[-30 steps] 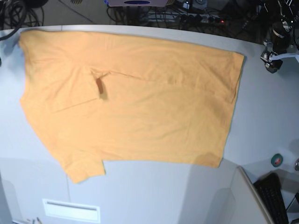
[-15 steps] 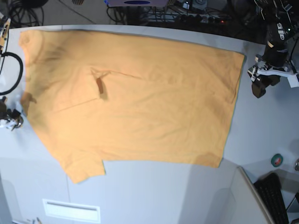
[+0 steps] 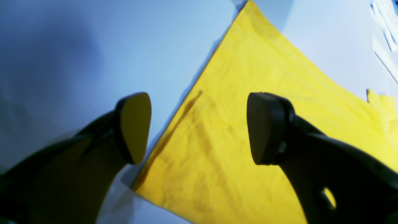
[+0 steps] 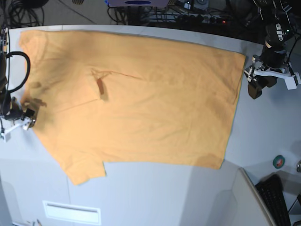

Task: Layout the t-shirt on the table in an organized manner, then fold the t-shirt properly
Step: 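Release the shirt and move both grippers to its side edges, then grasp the shirt sides with both grippers and drag them inward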

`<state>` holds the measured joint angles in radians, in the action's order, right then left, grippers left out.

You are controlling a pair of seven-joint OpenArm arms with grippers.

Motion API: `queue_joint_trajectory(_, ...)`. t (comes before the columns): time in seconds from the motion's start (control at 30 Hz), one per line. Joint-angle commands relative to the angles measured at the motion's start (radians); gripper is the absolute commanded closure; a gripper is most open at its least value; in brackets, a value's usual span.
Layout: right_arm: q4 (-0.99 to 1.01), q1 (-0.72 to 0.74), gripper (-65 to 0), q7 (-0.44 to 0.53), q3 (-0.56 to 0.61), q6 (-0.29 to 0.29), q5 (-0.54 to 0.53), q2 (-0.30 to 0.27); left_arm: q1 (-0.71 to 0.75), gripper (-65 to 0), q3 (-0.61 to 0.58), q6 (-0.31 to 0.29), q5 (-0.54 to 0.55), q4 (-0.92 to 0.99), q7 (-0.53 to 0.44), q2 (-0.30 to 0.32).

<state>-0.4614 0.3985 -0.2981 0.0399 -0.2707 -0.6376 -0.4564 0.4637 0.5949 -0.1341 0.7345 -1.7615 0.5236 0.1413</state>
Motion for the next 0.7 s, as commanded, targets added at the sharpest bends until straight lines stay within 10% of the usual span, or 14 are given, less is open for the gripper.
queue_joint_trajectory(0.0, -0.007, 0.023, -38.4, 0.012, 0.002, -0.006, -0.009, -0.017, 0.002, -45.4, 0.006, -0.006, 0.010, -0.016, -0.021, 0.011)
queue_joint_trajectory(0.13, -0.012, 0.010, -33.5, 0.014, 0.002, -0.006, -0.009, -0.006, 0.002, -45.4, 0.004, -0.006, 0.010, -0.016, -0.021, 0.011)
queue_joint_trajectory(0.3, -0.027, -0.002, -0.2, 0.014, 0.002, -0.006, -0.009, 0.001, 0.004, -45.4, 0.003, -0.006, 0.010, 0.005, -0.021, 0.011)
queue_joint_trajectory(0.67, -0.415, -0.181, 0.0, -0.082, -0.153, -0.002, -0.014, 0.003, -0.007, -45.4, -0.036, -0.008, 0.006, 0.015, -0.020, 0.013)
